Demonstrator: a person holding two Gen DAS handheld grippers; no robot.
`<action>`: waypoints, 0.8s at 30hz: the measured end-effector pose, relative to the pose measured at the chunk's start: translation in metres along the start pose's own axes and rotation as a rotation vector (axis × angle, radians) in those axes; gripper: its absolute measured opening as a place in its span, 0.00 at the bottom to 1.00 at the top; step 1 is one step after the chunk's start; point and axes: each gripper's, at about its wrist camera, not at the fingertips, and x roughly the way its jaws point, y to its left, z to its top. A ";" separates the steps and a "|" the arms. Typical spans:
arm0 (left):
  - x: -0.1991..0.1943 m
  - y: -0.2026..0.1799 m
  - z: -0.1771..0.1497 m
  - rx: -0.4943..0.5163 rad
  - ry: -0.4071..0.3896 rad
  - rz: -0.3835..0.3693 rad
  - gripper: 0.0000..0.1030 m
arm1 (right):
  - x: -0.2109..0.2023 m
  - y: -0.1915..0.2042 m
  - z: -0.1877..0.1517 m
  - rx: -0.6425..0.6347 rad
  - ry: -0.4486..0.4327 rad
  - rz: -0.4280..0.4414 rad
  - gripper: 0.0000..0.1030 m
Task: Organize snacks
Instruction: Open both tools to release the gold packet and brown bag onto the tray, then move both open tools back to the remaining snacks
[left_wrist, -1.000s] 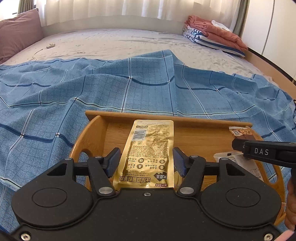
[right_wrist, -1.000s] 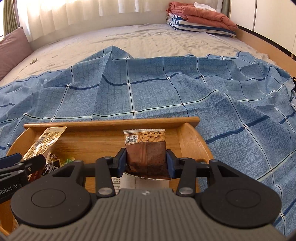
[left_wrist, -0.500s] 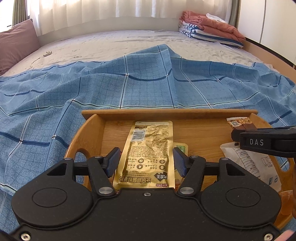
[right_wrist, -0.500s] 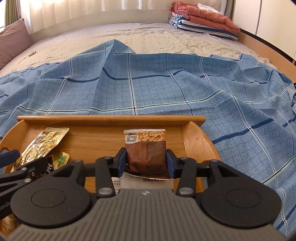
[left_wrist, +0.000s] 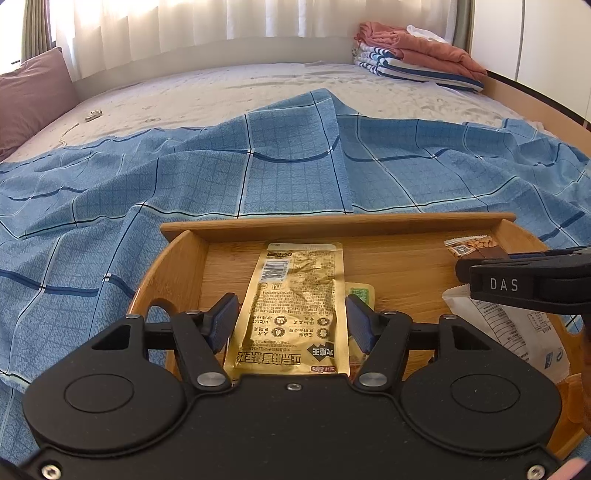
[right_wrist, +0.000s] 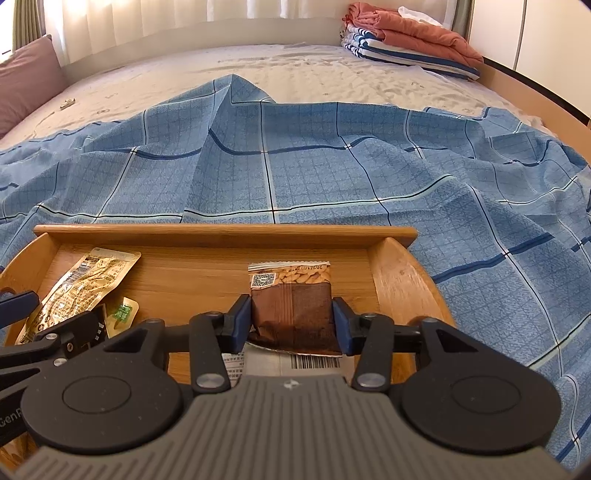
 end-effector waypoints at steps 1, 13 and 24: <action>-0.001 0.001 0.000 -0.009 -0.002 -0.007 0.63 | -0.001 0.000 0.000 0.002 -0.003 -0.001 0.63; -0.052 0.001 -0.008 0.023 -0.082 -0.033 0.88 | -0.044 -0.004 -0.020 -0.003 -0.069 0.059 0.81; -0.127 -0.005 -0.047 0.086 -0.145 -0.091 0.92 | -0.115 -0.013 -0.062 -0.031 -0.174 0.122 0.90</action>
